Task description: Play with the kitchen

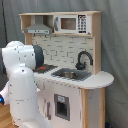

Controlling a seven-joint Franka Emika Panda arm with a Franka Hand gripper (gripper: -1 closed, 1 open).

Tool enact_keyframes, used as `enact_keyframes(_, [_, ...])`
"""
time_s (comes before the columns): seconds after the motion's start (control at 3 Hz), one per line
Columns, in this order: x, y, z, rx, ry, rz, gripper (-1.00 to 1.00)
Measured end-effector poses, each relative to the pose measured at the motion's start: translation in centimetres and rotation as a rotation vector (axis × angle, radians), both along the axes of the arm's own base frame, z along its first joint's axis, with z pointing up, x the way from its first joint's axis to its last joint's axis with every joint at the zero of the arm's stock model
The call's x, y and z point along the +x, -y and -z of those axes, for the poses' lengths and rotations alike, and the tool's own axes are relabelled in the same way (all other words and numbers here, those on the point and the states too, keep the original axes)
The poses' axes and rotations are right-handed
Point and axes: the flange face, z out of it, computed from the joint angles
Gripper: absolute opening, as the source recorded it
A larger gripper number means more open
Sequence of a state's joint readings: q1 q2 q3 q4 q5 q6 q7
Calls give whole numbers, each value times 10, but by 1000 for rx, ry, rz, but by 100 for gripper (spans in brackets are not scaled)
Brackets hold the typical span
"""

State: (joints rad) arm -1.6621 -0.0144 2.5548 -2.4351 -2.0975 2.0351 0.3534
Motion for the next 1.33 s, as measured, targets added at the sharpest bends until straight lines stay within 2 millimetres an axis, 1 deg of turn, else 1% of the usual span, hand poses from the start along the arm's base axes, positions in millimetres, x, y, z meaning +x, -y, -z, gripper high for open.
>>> enact_keyframes(1.33, [0,-1,-1,465,-9,20,-100])
